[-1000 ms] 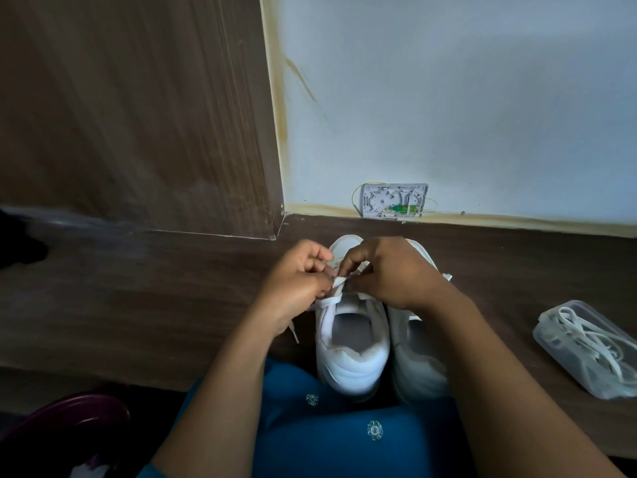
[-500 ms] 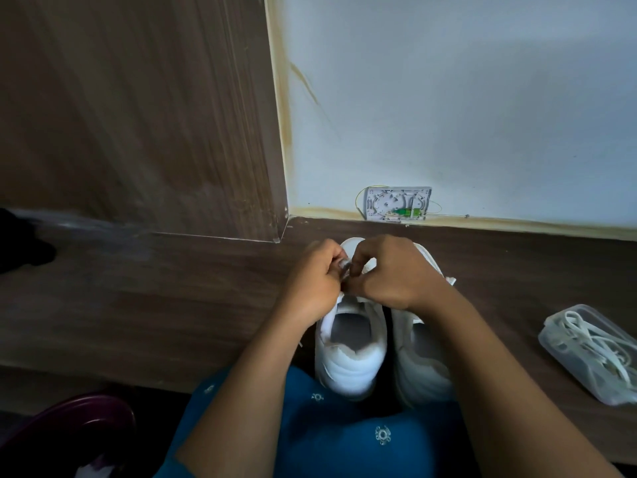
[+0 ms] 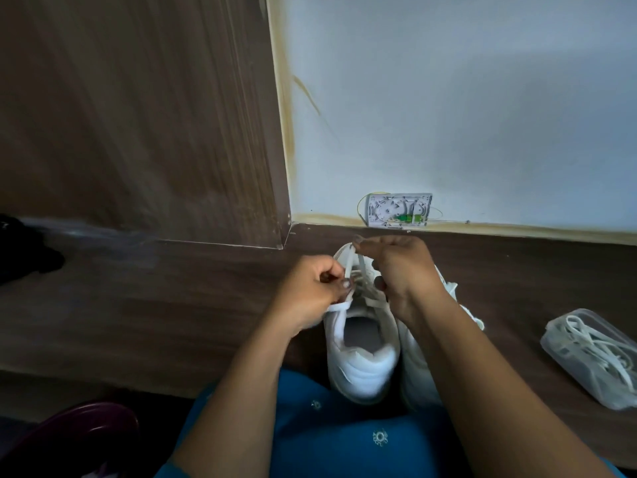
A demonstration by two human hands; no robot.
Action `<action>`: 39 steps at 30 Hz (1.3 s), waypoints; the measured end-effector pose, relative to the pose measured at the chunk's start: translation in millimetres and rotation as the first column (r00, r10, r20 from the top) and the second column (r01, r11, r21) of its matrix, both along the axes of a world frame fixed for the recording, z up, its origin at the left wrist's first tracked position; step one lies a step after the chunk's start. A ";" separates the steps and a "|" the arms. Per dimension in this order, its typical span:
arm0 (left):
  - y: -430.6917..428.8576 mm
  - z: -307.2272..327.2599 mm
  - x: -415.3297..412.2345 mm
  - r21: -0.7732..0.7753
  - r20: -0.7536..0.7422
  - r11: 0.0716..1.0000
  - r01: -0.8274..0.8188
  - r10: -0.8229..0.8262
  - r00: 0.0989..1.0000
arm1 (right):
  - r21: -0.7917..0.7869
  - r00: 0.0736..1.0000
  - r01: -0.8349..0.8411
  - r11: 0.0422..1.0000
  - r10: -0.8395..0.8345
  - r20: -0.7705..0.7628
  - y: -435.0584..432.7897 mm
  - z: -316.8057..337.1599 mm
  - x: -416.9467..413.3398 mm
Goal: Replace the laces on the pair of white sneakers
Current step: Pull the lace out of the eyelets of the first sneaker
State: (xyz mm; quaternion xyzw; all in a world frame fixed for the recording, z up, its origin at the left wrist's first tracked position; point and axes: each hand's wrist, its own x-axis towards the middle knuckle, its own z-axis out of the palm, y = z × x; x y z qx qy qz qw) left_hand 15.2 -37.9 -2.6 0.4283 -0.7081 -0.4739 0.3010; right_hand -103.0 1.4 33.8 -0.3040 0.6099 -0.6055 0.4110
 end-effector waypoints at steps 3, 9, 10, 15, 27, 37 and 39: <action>0.6 7.9 -9.6 0.061 -0.205 0.991 -0.123 0.133 0.970 | 0.058 0.982 -0.136 0.989 0.142 -0.123 1.4 -1.1 -2.1; 1.8 23.2 -11.2 -0.038 -0.302 0.976 -0.212 0.191 0.934 | 0.129 0.599 -0.253 0.959 0.260 -0.757 0.6 -10.2 -1.1; 2.0 21.9 -8.7 0.035 -0.255 0.980 -0.195 0.197 0.947 | 0.090 0.613 -0.225 0.970 0.212 -0.761 0.2 -8.8 -0.2; 2.7 23.0 6.6 0.365 -0.328 0.930 0.050 0.078 0.942 | -0.097 0.854 -0.140 0.985 0.071 -0.516 -4.3 -7.4 4.2; -3.1 24.3 -5.0 0.025 -0.514 0.978 -0.207 0.190 0.836 | 0.169 0.656 -0.389 0.905 0.401 -0.639 2.8 -7.0 -6.6; 1.0 11.3 4.6 -0.066 -0.009 0.998 -0.009 0.009 1.000 | -0.277 0.990 -0.058 0.959 0.020 -0.137 -2.0 4.9 -1.2; 0.6 18.6 -2.5 -0.034 -0.221 0.985 -0.166 0.155 0.963 | -0.222 0.978 -0.166 0.961 0.132 -0.161 1.1 3.0 -3.0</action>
